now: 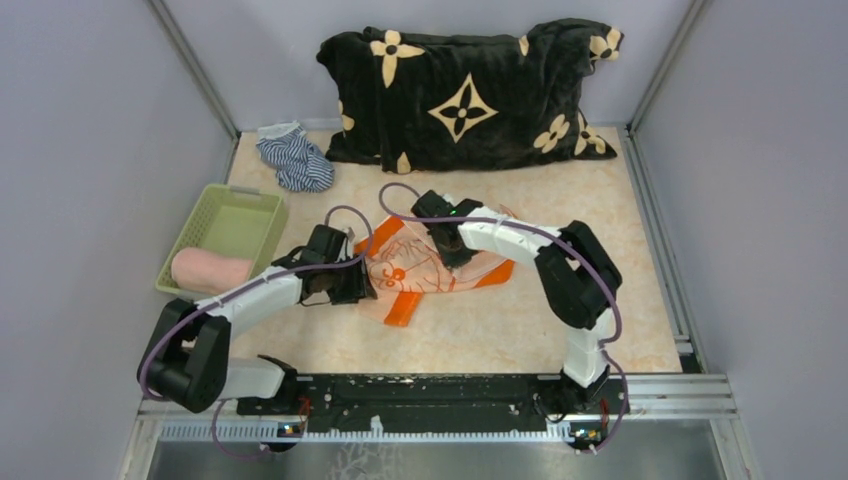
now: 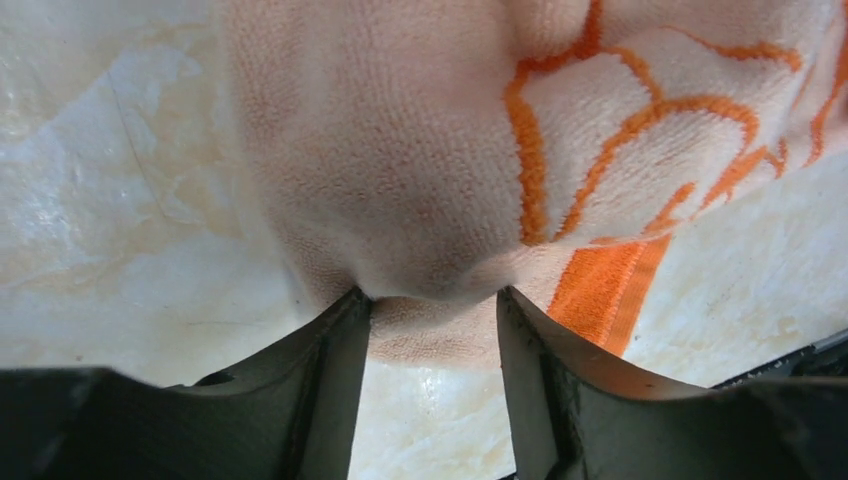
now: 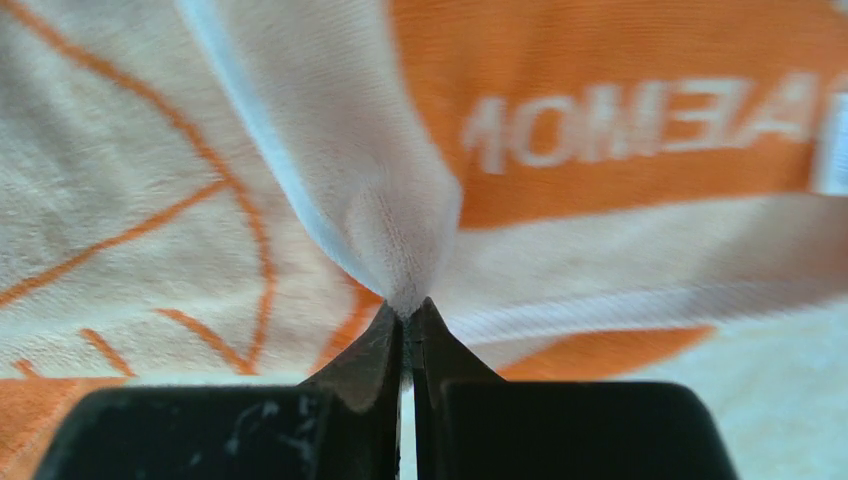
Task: Roll the towels
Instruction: Flatten out the towel at the center of the board.
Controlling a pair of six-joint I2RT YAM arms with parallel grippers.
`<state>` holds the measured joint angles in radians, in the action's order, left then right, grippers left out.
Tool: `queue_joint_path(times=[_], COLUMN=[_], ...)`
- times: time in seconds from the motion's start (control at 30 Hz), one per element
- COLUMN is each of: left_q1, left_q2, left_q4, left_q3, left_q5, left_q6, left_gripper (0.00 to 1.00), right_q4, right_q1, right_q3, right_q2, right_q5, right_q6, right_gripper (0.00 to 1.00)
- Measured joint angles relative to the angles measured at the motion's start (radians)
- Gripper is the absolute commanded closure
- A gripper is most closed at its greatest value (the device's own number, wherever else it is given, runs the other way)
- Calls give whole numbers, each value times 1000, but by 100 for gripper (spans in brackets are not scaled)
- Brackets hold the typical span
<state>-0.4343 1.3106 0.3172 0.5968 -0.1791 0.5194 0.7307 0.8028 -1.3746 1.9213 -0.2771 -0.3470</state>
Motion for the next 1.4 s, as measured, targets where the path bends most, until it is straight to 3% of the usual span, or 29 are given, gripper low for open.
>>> queue_joint_path(times=[0.17,0.3,0.47,0.73,1.03,1.17,1.2,1.27,1.4], left_q1=[-5,-8,-8,5,5,5,5,5,5], left_q2=[37,68,137,134,-150,-277,-307,-357,-409], left_q4=[5,8,18,116,129,104,95,98,131], left_q3=[27,53,122,318,595,600,577,511,322], left_q5=[56,91,156,318,454,473,469,434,301], left_q6=[-8,-22,-56,-175,-360,-402,-403,-393,-299], left_gripper=[59,76,100,100,100,100,95,75,56], right_q4=[66,84,78,83,39,-28,-39,-58,-67], right_q1=[-157,-324,-393,-434,-485,-485,-485,-485,-486], right_q3=[2,-15,-45,-87,-228,-241,-240,-220,-113], right_q2=[-173,-347,-481,-550,-663,-724,-735,-753,-774], right_q5=[-48,-77,-88,-114,-192,-213,-215,-216,-200], right_q6=[34,53,74,118,209,249,252,250,231], right_gripper=[100,100,100,100,100,100,100,100,93])
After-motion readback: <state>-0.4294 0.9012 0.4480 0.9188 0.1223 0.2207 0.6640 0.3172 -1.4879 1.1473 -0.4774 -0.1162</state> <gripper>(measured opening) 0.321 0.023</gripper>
